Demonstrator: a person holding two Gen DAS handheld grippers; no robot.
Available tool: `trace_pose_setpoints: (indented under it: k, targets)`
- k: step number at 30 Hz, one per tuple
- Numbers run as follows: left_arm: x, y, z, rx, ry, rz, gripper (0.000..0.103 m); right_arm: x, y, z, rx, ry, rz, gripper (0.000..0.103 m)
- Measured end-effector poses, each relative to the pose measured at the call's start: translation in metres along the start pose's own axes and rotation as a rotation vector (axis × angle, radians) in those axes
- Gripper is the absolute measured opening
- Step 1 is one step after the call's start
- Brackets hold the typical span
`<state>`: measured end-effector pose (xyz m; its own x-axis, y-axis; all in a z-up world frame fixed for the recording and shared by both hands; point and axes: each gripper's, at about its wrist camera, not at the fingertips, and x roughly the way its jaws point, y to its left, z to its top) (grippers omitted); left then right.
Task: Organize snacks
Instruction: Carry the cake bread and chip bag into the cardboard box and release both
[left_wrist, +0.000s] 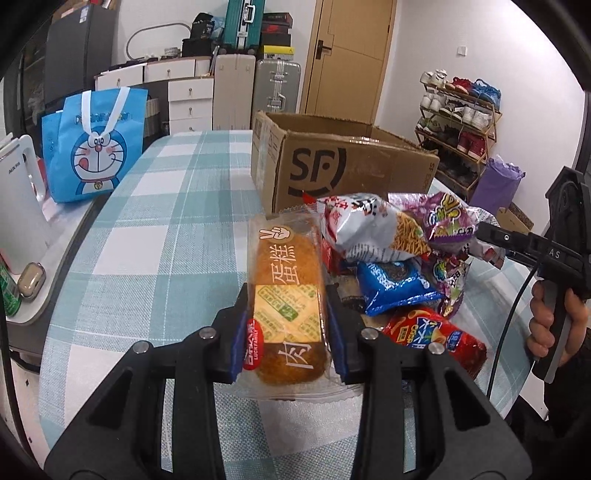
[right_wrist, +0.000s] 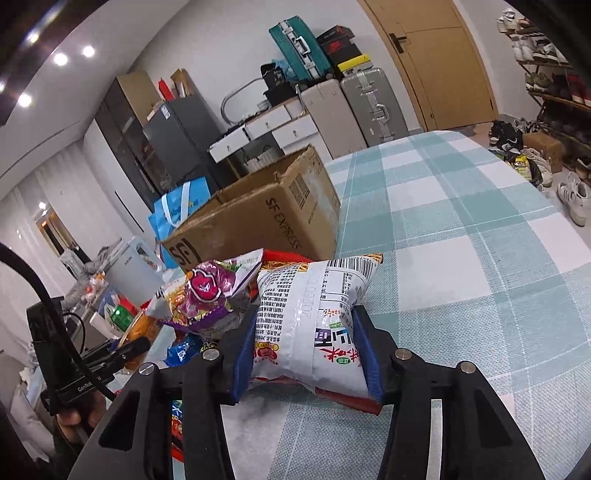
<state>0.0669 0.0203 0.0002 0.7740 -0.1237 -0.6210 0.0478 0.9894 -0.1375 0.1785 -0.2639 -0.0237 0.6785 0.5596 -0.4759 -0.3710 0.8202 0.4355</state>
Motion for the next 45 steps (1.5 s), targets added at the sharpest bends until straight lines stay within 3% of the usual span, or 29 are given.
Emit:
trace_pose_setpoints:
  k: [4, 11, 14, 25, 45]
  targets:
    - [-0.008, 0.000, 0.004, 0.005, -0.029, 0.016, 0.033, -0.009, 0.001, 0.000, -0.011, -0.027, 0.008, 0.049]
    - [-0.025, 0.000, 0.013, -0.010, -0.075, 0.015, 0.033, -0.024, 0.015, 0.003, -0.071, -0.115, -0.053, 0.049]
    - [-0.027, -0.001, 0.017, -0.014, -0.076, 0.012, 0.033, -0.029, 0.019, 0.006, -0.083, -0.127, -0.020, 0.049]
    - [-0.024, -0.020, 0.046, 0.017, -0.120, 0.027, 0.033, -0.028, 0.049, 0.017, -0.147, -0.125, 0.028, 0.049]
    - [0.000, -0.051, 0.112, 0.028, -0.157, 0.051, 0.033, 0.006, 0.075, 0.068, -0.113, -0.092, 0.077, 0.050]
